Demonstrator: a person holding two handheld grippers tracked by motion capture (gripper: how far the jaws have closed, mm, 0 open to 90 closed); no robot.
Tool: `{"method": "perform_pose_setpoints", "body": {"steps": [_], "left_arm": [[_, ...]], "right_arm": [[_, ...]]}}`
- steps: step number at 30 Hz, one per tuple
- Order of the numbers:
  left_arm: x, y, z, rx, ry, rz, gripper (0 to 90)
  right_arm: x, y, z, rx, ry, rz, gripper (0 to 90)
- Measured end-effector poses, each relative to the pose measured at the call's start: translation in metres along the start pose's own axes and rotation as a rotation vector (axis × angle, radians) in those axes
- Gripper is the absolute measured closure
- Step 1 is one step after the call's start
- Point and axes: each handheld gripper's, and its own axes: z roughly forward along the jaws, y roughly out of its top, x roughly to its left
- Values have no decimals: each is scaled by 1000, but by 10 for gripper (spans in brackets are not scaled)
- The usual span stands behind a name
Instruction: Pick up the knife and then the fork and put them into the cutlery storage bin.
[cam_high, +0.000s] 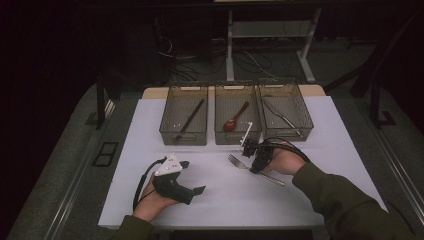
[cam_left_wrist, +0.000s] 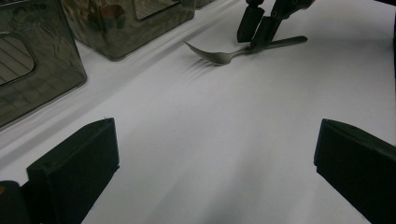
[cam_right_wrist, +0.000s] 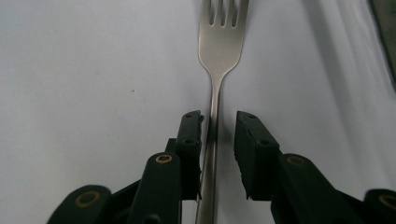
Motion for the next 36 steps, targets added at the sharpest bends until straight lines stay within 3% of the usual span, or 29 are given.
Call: {"method": "perform_pose_setpoints", "body": {"steps": [8,19,30,36], "left_arm": [[0,0,0,-2,0,0,0],[0,0,0,-1,2,1,0],[0,0,0,0,1,1,0],[0,0,0,1,2,-1,0]], "right_arm": [[2,7,7,55,-11,-26,759],[6,9,7,65,-24,-37,831],[2,1,2,1,-21,-7,841],[-5,-9,-7,-59,0,44,842]]}}
